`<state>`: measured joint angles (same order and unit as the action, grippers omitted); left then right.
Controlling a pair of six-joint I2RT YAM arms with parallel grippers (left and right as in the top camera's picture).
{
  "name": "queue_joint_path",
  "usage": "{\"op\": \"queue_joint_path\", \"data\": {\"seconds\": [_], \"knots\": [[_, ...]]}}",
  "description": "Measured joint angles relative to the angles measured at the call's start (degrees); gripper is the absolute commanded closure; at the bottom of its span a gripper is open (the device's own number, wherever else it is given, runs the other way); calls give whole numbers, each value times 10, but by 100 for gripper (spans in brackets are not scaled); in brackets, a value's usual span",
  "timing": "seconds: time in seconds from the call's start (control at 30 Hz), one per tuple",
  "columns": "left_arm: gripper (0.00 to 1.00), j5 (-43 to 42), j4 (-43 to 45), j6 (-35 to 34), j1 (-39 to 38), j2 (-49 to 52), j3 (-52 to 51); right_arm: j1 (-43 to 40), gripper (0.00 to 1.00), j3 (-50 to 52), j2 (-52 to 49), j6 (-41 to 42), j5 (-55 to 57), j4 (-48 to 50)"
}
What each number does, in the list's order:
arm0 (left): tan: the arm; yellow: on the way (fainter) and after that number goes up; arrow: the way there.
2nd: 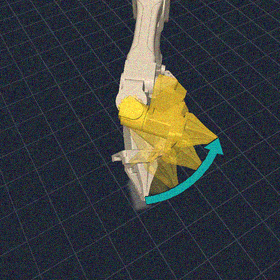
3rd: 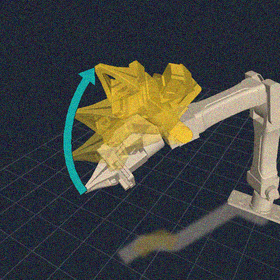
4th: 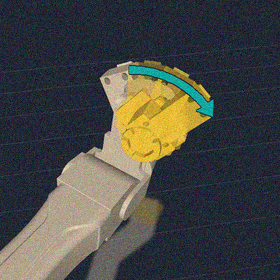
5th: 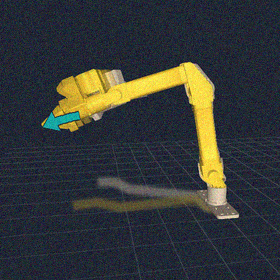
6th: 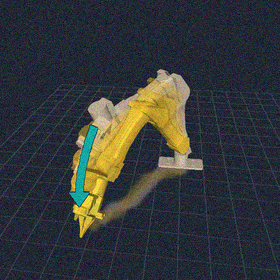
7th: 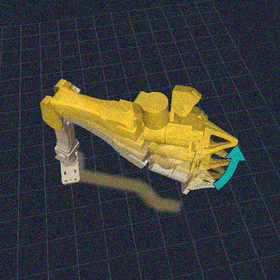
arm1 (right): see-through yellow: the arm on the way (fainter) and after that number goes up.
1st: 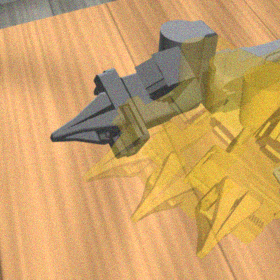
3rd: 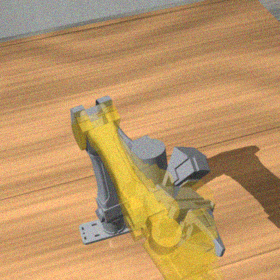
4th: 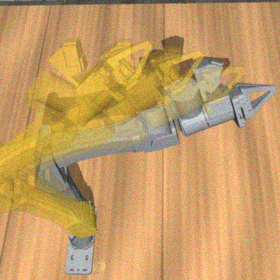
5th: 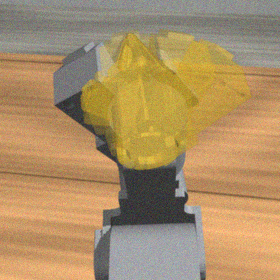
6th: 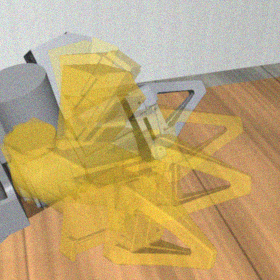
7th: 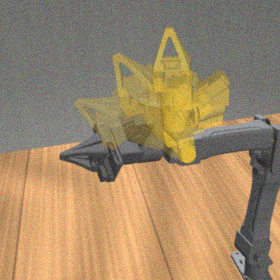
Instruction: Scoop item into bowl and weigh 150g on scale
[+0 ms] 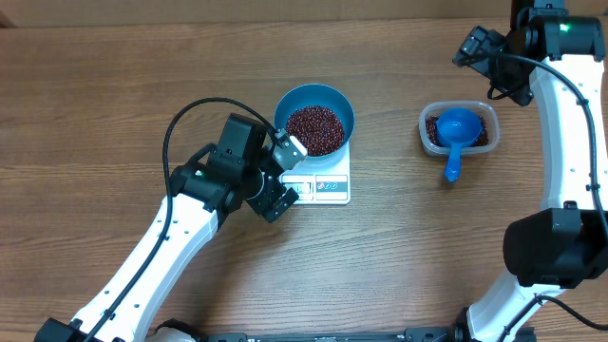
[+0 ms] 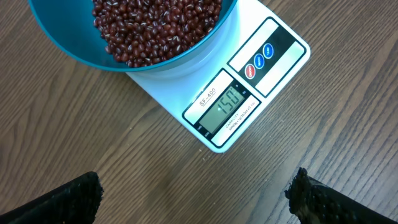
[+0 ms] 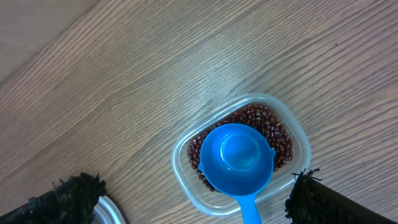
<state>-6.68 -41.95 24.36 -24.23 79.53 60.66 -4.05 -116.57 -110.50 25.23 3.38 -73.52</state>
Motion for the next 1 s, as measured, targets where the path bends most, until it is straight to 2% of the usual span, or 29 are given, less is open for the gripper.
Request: {"op": "queue_joint_path", "data": {"seconds": [0.5, 1.0], "knots": [[1, -7, 2, 0, 0, 0, 0, 0, 0, 0, 0, 0, 0, 0], [0, -13, 50, 0, 0, -27, -2, 0, 0, 0, 0, 0, 0, 0]]}}
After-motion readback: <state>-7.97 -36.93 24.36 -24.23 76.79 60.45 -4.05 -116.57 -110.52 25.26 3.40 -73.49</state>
